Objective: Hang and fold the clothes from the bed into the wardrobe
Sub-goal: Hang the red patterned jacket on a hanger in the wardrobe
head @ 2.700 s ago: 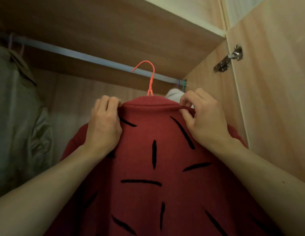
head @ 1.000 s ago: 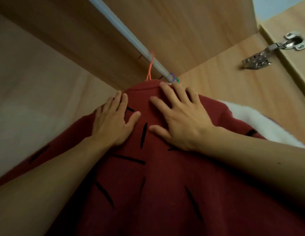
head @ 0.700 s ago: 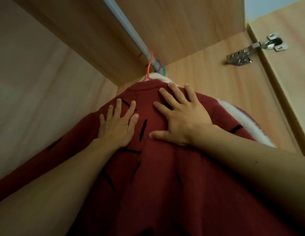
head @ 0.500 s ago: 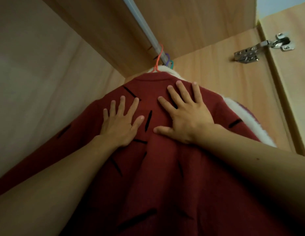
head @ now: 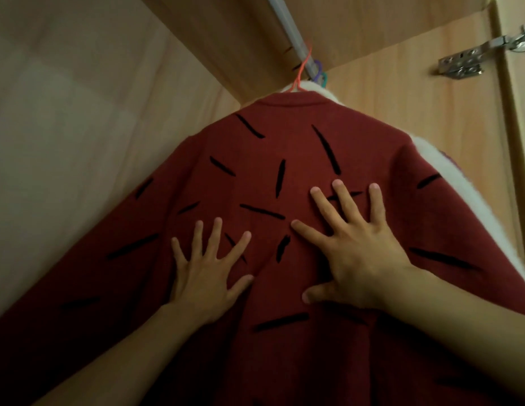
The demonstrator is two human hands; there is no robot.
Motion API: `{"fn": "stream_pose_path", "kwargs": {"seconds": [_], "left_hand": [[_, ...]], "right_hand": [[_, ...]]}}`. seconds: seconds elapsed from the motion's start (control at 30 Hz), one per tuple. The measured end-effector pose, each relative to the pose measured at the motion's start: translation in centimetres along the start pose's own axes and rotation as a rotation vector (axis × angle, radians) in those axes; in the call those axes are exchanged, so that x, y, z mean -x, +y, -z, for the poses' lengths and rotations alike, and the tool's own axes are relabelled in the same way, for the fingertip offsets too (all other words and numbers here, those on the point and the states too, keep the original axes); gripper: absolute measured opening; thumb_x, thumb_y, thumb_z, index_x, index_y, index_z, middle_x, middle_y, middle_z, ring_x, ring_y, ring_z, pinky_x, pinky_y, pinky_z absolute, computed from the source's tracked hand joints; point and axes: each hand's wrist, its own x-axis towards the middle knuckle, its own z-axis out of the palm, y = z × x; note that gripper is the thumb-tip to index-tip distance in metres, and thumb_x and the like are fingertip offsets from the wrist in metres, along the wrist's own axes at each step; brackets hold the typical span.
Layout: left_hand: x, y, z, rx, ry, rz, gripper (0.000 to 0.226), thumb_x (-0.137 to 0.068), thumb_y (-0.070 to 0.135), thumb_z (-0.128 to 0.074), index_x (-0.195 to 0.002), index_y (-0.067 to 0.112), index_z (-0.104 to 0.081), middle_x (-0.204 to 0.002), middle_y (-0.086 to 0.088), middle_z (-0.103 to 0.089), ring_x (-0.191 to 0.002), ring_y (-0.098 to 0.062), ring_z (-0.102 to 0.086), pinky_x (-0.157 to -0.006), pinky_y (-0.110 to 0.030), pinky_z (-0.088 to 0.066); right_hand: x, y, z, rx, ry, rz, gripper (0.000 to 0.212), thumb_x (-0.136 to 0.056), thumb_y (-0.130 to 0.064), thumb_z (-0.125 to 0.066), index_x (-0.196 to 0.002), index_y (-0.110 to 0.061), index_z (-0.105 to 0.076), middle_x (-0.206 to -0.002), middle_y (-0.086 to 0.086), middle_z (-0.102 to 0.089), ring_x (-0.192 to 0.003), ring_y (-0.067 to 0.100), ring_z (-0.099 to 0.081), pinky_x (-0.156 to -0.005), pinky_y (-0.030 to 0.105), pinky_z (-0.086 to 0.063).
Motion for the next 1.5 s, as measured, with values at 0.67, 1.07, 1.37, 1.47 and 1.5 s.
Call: {"fn": "stream_pose_path", "kwargs": {"seconds": [0.67,1.07,1.37,1.47,1.5], "left_hand": [[8.9,-2.6,9.2,0.264,-0.291,-0.057,0.071,-0.1,0.041,-0.045,-0.157,0.036,-0.004,-0.166,-0.005,0.0,-0.151,-0.023,-0.006,-0.12,-0.044,-0.023],[9.8,0.0,18.2,0.325,-0.233,-0.036,0.061,-0.098,0.049,-0.045,-0.154,0.03,-0.029,-0.165,0.001,-0.014,-0.15,-0.018,-0.014,-0.119,-0.045,-0.026],[12.2,11.8,27.1,0.421,-0.288,-0.076,0.059,-0.097,0.056,-0.039,-0.151,0.033,-0.033,-0.162,0.007,-0.021,-0.148,-0.014,-0.019,-0.119,-0.039,-0.022],[13.8,17.5,30.0,0.349,-0.305,-0.091,0.056,-0.097,0.056,-0.039,-0.147,0.031,-0.038,-0.16,0.005,-0.025,-0.145,-0.017,-0.026,-0.116,-0.043,-0.028],[14.2,19.5,31.1,0.353,-0.315,-0.091,0.056,-0.097,0.056,-0.039,-0.147,0.03,-0.039,-0.16,0.005,-0.027,-0.144,-0.018,-0.027,-0.115,-0.043,-0.028]], "right_hand": [[7.4,-5.3,3.0,-0.059,-0.219,0.056,0.081,-0.086,-0.079,-0.021,-0.154,-0.036,-0.012,-0.163,0.011,0.015,-0.148,0.037,0.021,-0.105,0.069,0.022],[11.7,-3.7,7.3,-0.418,-0.069,0.03,0.073,-0.089,-0.071,-0.028,-0.151,-0.033,-0.023,-0.165,0.008,-0.006,-0.152,0.027,0.003,-0.12,0.055,0.009],[22.4,6.1,10.8,-0.457,-0.068,-0.047,0.074,-0.086,-0.072,-0.026,-0.151,-0.037,-0.02,-0.164,0.004,-0.008,-0.151,0.028,-0.003,-0.119,0.054,-0.007],[27.9,10.0,11.7,-0.46,-0.116,-0.102,0.073,-0.087,-0.07,-0.031,-0.151,-0.038,-0.017,-0.163,0.002,-0.006,-0.15,0.03,-0.004,-0.116,0.058,-0.016],[29.7,11.2,12.1,-0.468,-0.131,-0.117,0.072,-0.087,-0.069,-0.032,-0.15,-0.038,-0.018,-0.162,0.002,-0.007,-0.149,0.03,-0.005,-0.116,0.058,-0.018]]}}
